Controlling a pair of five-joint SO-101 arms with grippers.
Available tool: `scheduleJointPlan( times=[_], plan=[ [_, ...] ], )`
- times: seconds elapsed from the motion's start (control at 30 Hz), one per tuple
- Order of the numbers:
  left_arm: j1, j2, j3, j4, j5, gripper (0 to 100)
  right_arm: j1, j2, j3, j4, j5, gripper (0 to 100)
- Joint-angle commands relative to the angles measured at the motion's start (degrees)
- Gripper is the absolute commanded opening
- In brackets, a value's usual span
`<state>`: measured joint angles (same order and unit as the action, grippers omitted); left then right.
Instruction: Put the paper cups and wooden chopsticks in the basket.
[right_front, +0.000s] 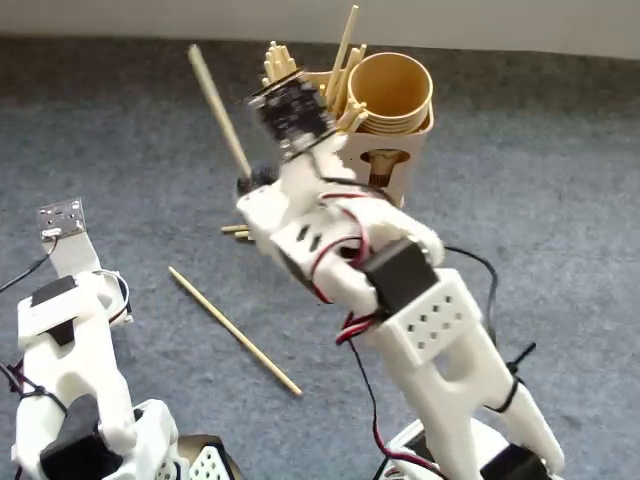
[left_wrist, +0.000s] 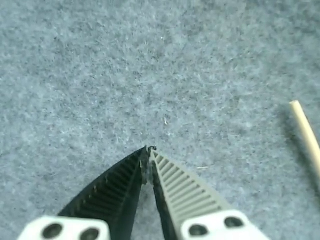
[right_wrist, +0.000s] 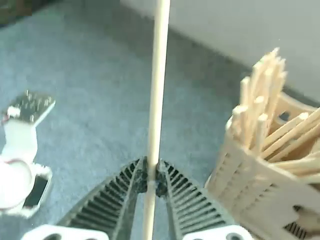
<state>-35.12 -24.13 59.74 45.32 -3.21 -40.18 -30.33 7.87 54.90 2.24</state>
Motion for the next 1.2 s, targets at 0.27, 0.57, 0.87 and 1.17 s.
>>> scheduleJointPlan(
  times=[0.27,0.57,0.87,1.17],
  plan=[
    [-0.22,-1.36,-0.13,-0.88,-0.44,3,10.77,-3.56,-0.40,-30.37,-0.62,0.5],
    [-0.22,-1.36,-0.13,-0.88,-0.44,3,15.43,5.05,-0.40,-40.92,-0.62,0.5],
    [-0.22,-1.36,-0.13,-0.88,-0.44,3,18.42,11.12,1.36,-44.62,-0.53,0.5],
    [-0.22,-1.36,-0.13,-0.97,-0.44,3,18.07,8.40,23.69,-71.69,9.05,0.5]
  ],
)
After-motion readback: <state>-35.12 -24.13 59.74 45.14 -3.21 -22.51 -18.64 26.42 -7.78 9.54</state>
